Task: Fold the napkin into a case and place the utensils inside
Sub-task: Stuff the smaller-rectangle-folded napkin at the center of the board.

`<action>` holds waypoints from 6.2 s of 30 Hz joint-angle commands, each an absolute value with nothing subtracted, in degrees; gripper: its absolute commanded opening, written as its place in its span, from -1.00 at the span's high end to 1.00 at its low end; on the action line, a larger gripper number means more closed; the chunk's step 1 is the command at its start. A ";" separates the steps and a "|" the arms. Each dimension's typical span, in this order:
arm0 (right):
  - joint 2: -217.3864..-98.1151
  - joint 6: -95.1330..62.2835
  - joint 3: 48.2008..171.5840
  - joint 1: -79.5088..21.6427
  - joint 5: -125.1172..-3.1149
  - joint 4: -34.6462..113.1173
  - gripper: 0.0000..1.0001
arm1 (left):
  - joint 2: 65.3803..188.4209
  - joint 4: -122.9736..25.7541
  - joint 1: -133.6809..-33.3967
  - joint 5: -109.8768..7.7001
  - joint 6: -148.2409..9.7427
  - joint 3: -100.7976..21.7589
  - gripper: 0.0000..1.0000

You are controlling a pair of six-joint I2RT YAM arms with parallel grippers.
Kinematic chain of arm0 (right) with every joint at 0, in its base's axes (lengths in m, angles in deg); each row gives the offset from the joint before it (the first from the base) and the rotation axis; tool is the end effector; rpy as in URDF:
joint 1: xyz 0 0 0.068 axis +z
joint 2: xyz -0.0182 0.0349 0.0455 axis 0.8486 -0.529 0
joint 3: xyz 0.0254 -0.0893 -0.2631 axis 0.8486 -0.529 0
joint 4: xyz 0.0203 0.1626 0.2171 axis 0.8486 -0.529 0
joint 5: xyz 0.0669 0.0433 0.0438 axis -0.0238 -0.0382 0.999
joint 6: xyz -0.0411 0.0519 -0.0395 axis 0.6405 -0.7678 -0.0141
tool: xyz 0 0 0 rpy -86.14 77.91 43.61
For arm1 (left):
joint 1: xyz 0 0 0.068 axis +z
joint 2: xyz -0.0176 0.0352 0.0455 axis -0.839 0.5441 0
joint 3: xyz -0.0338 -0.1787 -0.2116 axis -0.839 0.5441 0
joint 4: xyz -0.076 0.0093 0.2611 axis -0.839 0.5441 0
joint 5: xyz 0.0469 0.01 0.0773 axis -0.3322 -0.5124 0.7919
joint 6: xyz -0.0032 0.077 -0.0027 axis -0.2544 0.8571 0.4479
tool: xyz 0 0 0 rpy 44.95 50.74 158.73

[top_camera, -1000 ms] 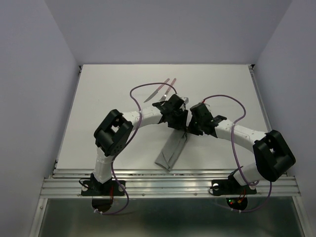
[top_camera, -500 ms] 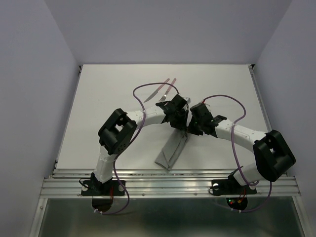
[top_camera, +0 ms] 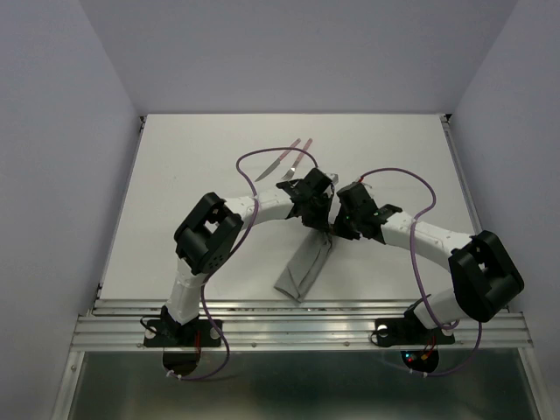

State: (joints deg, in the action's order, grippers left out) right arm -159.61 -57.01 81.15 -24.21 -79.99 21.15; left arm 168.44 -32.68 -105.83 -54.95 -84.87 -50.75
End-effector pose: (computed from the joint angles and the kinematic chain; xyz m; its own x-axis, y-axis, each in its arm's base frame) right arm 0.2622 0.1647 0.1661 -0.8142 0.3310 -0.4769 0.1724 0.9223 0.3459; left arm 0.3077 -0.3724 0.1612 -0.8102 0.2468 -0.5317 0.5160 0.7307 -0.4470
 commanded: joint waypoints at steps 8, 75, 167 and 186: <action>-158.58 -57.42 83.04 -23.78 -81.25 22.78 0.99 | 162.59 -36.04 -106.26 -65.23 -86.50 -49.97 1.00; -156.21 -57.69 82.25 -23.78 -82.13 22.34 0.99 | 158.19 -49.58 -98.79 -74.38 -90.37 -35.47 1.00; -159.64 -57.95 82.51 -23.78 -81.87 21.38 0.99 | 171.20 -50.29 -100.02 -77.28 -87.82 -39.33 1.00; -161.83 -56.02 81.63 -23.78 -77.30 26.73 0.99 | 171.82 -49.93 -100.02 -77.28 -87.81 -40.83 1.00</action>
